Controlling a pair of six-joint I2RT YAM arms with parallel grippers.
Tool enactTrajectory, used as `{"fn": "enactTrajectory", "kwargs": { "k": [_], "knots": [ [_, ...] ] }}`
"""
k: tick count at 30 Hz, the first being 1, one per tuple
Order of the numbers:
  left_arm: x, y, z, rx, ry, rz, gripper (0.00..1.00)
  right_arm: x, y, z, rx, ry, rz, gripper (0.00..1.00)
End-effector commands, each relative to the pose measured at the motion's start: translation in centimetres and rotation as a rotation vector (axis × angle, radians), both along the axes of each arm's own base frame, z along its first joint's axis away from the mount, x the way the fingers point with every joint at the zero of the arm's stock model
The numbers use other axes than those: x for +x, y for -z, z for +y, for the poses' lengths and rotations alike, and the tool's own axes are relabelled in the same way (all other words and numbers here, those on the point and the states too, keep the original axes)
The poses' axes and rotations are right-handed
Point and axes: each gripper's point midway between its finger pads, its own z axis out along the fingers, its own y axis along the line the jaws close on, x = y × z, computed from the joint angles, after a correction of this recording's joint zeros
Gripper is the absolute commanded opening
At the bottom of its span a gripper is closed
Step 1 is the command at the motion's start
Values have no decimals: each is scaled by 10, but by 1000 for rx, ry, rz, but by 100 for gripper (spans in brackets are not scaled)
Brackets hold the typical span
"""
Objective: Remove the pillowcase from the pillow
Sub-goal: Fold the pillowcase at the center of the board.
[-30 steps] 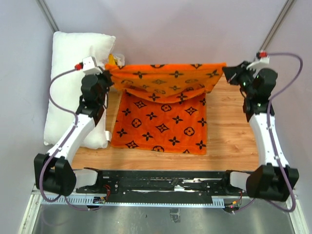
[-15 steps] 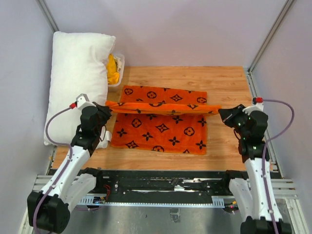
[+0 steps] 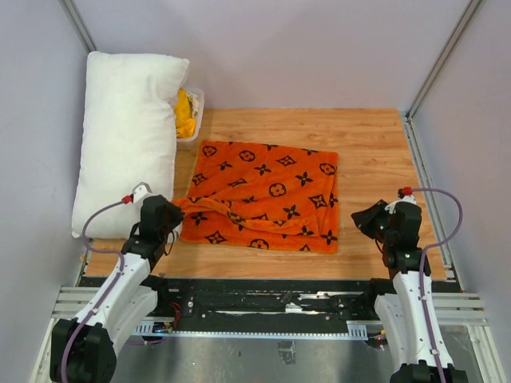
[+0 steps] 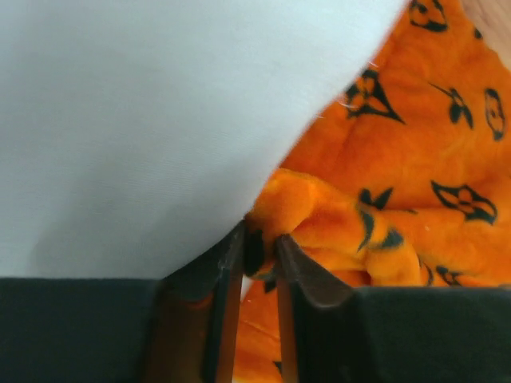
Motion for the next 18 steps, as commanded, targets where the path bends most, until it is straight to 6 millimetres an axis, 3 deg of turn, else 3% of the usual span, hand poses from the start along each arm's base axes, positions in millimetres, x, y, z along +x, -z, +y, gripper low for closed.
{"fn": "enactTrajectory", "kwargs": {
  "k": [1, 4, 6, 11, 15, 18],
  "knots": [
    [2, -13, -20, 5, 160, -62, 53, 8, -22, 9, -46, -102, -99, 32],
    [-1, -20, -20, 21, 181, -64, 98, 15, -27, 12, -117, -140, -65, 54],
    [-1, -31, -16, 28, 157, -90, 99, 18, -22, 21, -192, -189, -11, 59],
    [10, -68, -25, 9, 147, -195, 99, 27, 1, 74, -379, -408, 83, 61],
    [19, -72, -38, 78, 168, -159, 99, 34, 33, 107, -387, -541, 203, 52],
    [23, -73, -39, 139, 155, -131, 99, 37, 53, 118, -375, -587, 254, 47]
  ]
}}
